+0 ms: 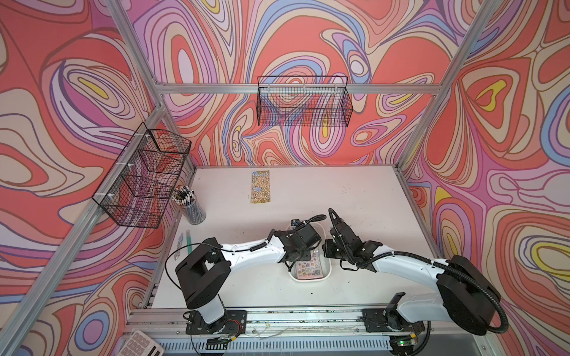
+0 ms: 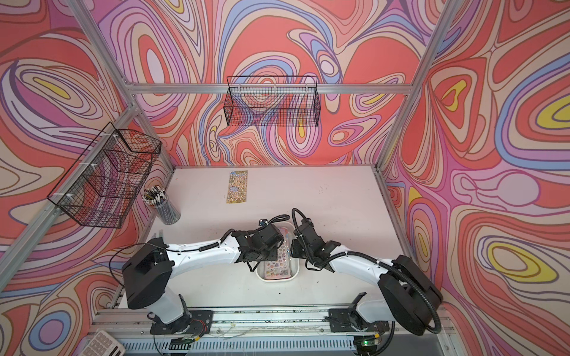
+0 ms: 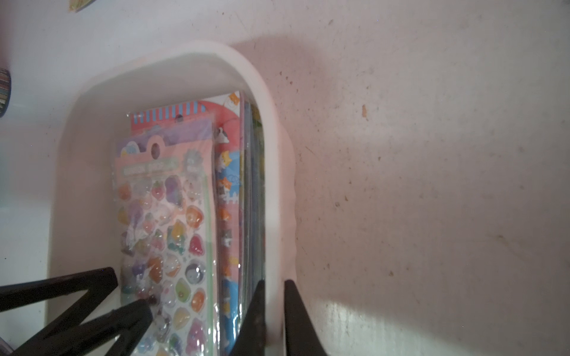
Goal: Take the stickers out of the storage box
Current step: Pick up the sticker from the storage box.
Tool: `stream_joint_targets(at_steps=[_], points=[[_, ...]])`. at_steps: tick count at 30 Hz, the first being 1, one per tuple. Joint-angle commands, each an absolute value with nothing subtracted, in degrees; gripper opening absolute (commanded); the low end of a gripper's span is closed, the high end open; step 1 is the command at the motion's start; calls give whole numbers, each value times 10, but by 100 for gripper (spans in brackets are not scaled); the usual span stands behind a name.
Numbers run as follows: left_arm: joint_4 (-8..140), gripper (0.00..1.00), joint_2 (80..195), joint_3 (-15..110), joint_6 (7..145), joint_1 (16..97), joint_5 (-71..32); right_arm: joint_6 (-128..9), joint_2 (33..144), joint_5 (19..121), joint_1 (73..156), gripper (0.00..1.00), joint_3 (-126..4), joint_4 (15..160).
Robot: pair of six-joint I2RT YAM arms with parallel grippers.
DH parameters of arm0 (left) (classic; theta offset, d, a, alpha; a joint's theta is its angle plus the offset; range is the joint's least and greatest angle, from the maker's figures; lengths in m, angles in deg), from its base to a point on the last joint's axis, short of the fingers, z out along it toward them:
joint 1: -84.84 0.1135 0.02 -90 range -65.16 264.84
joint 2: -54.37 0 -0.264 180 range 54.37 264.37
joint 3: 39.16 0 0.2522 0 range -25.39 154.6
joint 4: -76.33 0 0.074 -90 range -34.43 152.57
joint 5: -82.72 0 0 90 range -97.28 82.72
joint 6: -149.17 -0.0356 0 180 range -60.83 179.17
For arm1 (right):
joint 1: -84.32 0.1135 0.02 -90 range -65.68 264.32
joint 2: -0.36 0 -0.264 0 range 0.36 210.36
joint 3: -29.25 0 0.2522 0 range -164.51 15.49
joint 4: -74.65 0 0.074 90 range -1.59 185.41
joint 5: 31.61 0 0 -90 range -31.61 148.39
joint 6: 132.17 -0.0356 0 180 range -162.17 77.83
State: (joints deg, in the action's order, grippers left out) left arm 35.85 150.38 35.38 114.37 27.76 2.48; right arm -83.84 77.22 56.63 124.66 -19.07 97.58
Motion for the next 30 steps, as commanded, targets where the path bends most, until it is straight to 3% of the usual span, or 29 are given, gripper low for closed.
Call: stream_joint_targets(at_steps=[1, 26, 30], points=[[367, 59, 1520, 364, 1158, 273, 41, -851, 759, 560, 1249, 12, -181, 966], [466, 56, 1475, 312, 1195, 264, 3, -850, 764, 567, 1249, 12, -183, 966], [440, 60, 1467, 316, 1194, 264, 10, -849, 764, 566, 1249, 12, -184, 967]])
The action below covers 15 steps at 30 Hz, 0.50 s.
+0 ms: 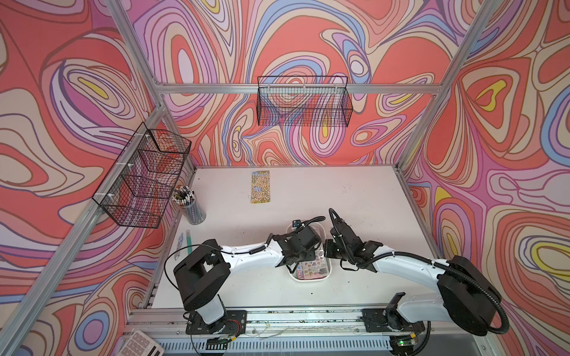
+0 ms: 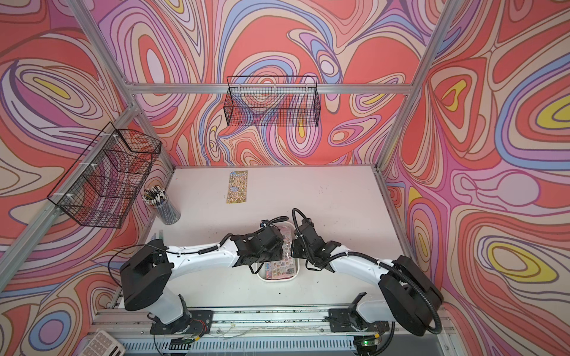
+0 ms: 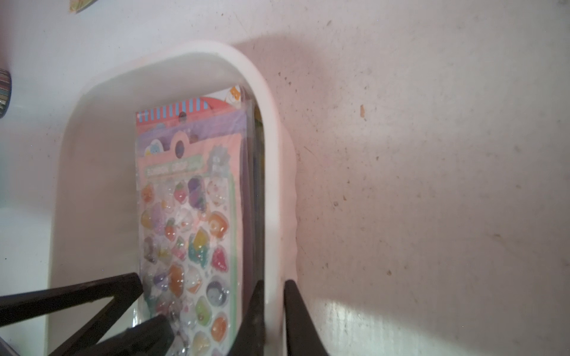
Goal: Take the stickers out of the storage box
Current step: Pick up the sticker from the storage box.
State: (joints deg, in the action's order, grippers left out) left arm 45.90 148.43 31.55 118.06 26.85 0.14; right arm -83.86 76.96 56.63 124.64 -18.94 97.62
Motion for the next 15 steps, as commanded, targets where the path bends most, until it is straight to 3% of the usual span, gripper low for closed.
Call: stream_joint_targets(at_steps=[1, 15], points=[[441, 61, 1464, 313, 1195, 264, 9, -849, 765, 566, 1249, 12, -183, 967], [502, 66, 1472, 272, 1228, 270, -30, -851, 763, 565, 1249, 12, -183, 971]])
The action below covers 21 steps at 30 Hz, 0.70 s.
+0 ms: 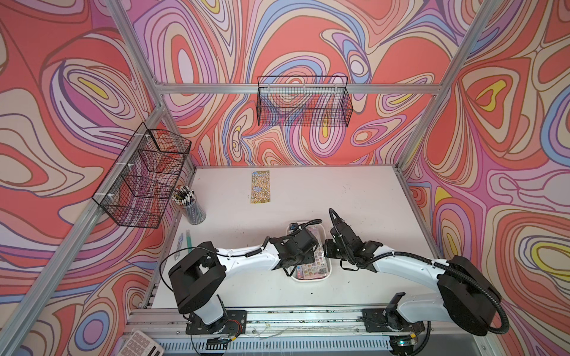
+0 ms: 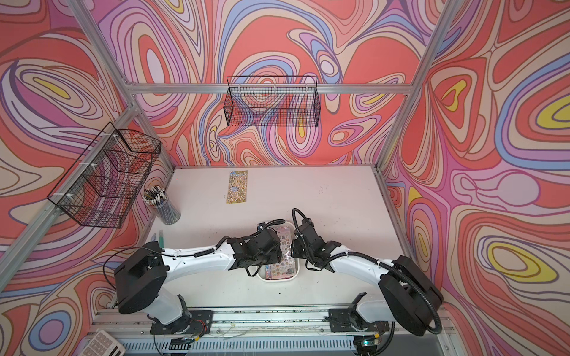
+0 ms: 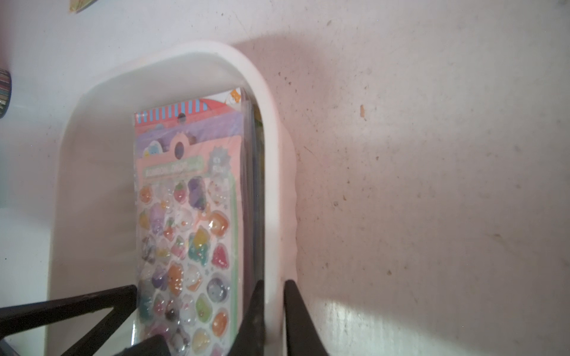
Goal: Take the stickers out of the storage box
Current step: Pick up the sticker from the storage box.
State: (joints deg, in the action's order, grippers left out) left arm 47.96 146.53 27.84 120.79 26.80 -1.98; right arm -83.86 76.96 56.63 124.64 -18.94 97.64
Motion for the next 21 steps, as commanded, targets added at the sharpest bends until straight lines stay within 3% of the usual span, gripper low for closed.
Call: stream_joint_targets(at_steps=[1, 13, 21], points=[[517, 66, 1472, 265, 1230, 270, -33, -851, 763, 565, 1250, 12, -184, 972], [636, 59, 1458, 208, 1263, 278, -66, -851, 763, 562, 1249, 12, -185, 979], [629, 51, 1405, 192, 1243, 278, -30, -851, 768, 563, 1249, 12, -185, 977]])
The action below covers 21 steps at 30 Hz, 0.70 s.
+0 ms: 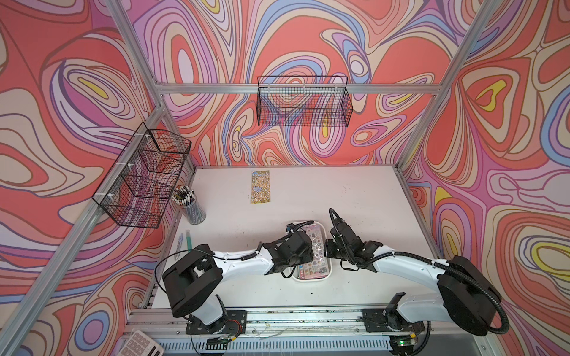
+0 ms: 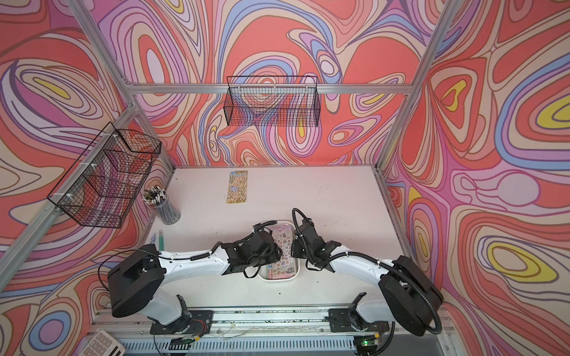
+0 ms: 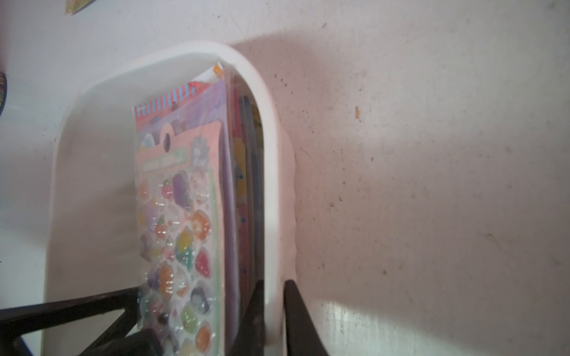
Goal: Take the stickers out of the storage box
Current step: Pick up the sticker from the storage box.
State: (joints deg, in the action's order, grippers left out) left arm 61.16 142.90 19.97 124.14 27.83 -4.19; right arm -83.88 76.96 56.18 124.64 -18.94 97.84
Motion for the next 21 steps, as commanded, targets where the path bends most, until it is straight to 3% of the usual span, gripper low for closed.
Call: stream_joint_targets(at_steps=[1, 10, 21], points=[[633, 50, 1399, 189, 1241, 278, -29, -851, 768, 563, 1249, 12, -186, 976], [660, 40, 1377, 184, 1230, 280, -39, -850, 773, 565, 1249, 12, -188, 977], [700, 35, 1344, 158, 1229, 288, -48, -846, 782, 566, 1249, 12, -190, 977]])
